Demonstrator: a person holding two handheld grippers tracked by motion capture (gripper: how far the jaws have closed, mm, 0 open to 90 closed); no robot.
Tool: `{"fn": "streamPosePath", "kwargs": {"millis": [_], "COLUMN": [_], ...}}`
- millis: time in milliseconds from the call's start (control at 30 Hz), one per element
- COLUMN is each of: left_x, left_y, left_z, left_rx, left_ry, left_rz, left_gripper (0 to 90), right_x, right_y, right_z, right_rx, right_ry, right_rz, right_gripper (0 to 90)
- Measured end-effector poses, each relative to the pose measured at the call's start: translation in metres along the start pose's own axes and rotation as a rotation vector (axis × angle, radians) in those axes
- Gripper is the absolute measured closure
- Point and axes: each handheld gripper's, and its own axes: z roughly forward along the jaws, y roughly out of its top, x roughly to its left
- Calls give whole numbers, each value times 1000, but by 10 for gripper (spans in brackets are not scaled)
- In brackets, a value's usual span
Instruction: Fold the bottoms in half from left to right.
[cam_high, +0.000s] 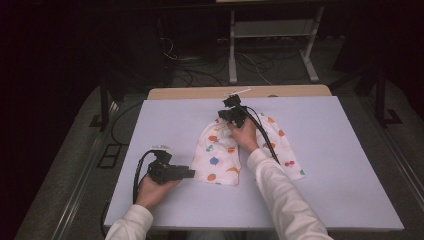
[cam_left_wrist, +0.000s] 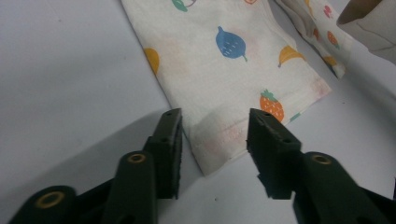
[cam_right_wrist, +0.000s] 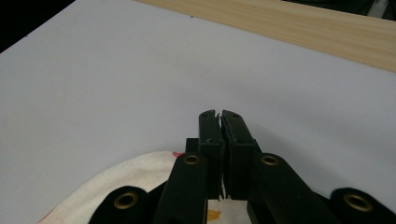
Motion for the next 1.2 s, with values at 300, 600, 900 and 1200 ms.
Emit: {"fn": "streamPosePath", "kwargs": {"millis": [300,600,900,1200], "left_x": [7,-1,-17,-37], "left_y": [3,8,14,24], "left_z": [4,4,-1,2], "left_rx": [25,27,-20,-25], "left_ry": [-54,-41,-51,-85], "left_rz": [-21,55,116,170], "left_gripper": [763,875,882,883], "right_x": [-2,-3,-9,-14], "right_y": [-1,-1,2,4], "right_z": [-1,-1,-5,-9], "right_rx": [-3,-12,-31,-44], "right_ry": [3,4,1,5], "right_rz": [3,6,18,38], "right_gripper": [858,858,858,858]}}
